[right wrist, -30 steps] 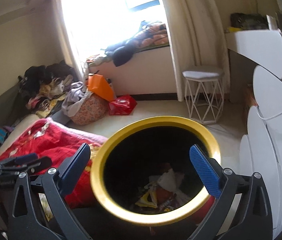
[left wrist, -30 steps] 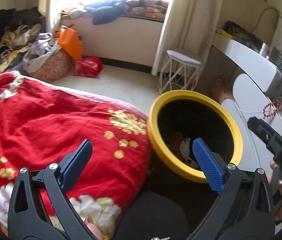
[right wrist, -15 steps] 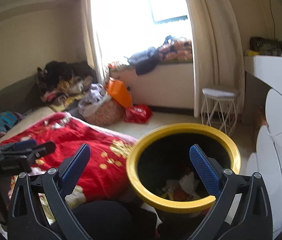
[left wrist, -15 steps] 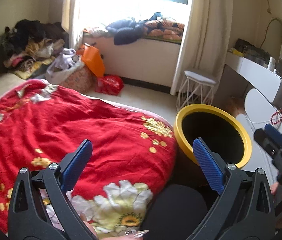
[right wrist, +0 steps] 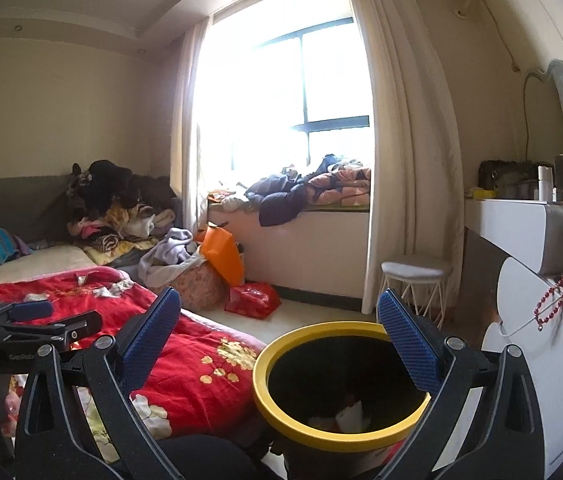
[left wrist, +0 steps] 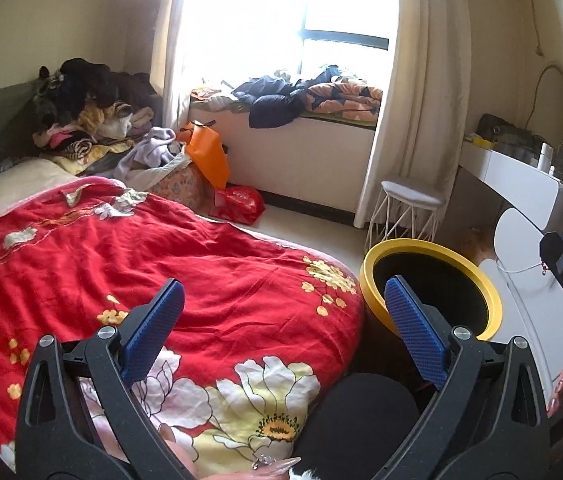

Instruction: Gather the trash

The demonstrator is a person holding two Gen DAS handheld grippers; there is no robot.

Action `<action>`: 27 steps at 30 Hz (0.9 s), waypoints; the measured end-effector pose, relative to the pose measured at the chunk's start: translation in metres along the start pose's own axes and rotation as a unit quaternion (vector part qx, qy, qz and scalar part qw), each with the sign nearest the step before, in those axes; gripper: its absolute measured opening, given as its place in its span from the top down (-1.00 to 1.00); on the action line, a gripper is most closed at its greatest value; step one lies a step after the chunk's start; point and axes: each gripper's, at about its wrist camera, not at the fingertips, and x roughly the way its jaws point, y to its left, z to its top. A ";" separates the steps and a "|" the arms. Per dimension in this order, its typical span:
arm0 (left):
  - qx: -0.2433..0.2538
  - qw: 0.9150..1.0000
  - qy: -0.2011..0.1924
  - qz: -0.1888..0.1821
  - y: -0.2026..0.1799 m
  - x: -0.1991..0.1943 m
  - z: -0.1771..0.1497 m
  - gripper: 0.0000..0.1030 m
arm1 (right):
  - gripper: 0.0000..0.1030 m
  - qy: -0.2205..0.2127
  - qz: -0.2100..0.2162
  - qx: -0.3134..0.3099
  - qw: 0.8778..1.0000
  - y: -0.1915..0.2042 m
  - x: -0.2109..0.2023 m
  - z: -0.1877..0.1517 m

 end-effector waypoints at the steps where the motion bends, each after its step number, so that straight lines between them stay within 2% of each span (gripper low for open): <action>1: 0.000 1.000 0.000 0.000 -0.001 -0.001 -0.001 -0.79 | -0.88 0.001 0.001 0.001 1.000 0.000 0.000 0.000; 27: -0.002 1.000 -0.004 -0.002 -0.004 -0.004 0.003 -0.79 | -0.88 0.009 -0.005 0.010 1.000 0.001 0.001 -0.004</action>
